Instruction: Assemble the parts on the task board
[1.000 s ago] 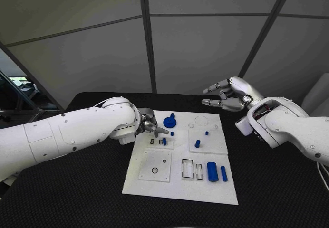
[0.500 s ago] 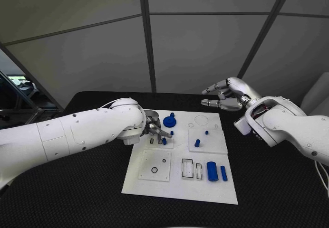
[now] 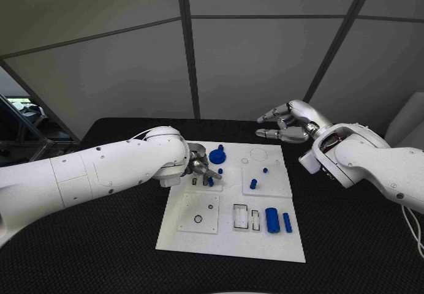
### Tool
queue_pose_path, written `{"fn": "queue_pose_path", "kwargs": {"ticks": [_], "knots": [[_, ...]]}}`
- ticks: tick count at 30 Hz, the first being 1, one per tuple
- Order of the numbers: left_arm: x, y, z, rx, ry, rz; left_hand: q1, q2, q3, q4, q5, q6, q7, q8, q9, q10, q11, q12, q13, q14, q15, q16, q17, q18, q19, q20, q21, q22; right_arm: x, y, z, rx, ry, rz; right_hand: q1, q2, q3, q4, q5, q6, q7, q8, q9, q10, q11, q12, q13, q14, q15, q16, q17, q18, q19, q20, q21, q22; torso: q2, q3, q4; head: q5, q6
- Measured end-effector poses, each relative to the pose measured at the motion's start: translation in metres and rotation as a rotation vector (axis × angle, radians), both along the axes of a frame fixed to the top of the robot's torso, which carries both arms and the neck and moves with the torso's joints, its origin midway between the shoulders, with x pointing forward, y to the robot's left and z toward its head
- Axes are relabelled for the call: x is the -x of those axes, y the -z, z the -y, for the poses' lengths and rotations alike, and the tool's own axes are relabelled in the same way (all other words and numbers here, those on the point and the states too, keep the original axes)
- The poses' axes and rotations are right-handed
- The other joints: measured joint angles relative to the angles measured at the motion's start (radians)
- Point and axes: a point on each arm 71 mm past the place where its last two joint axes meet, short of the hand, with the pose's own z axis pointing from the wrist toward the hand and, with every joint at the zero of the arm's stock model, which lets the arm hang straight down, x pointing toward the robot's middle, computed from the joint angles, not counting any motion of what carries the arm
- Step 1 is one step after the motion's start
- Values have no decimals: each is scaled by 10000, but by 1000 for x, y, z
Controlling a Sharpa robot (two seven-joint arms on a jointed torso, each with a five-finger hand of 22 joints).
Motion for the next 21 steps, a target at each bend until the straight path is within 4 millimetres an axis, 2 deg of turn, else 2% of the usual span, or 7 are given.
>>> {"fn": "queue_pose_path", "kwargs": {"ticks": [2,12,13,21], "knots": [[0,0,1,-2,16,-4,45,-43,0,0,0,-4,-4,32,29,0,0,0,6,0,0,0,0,-1,0,0,0,6,0,0,0,25,-5,-23,-4,3,0,0,0,0,0,0,0,0,0,0,0,0,0,0,0,0,-38,37,-40,-28,2,-1,0,0,-15],[1,0,2,-6,50,-7,386,176,140,-140,0,-75,-4,101,238,-1,0,0,61,0,0,0,0,0,0,0,0,9,-1,2,-1,160,-43,-114,-40,40,0,0,-1,0,0,0,-9,0,1,1,0,0,0,0,-1,-1,-70,3,-40,-46,2,-12,1,-6,-69],[1,0,2,-8,53,-8,418,135,161,-161,0,-75,-4,101,251,-1,0,0,61,0,0,0,-1,0,0,0,0,9,-1,2,-1,173,-48,-119,-40,40,0,0,-1,0,0,0,-9,1,0,1,0,0,0,0,-1,-1,-70,3,-40,-46,2,-12,1,-6,-74],[1,0,4,-22,112,-33,621,228,263,-263,0,-111,32,146,352,-1,1,46,104,0,0,0,-1,-1,-1,0,40,8,-1,2,-2,228,-86,-170,-40,40,0,0,-1,0,0,0,-9,1,1,1,0,0,0,0,-2,-1,-70,3,-40,-45,2,-15,7,-12,-102]]}}
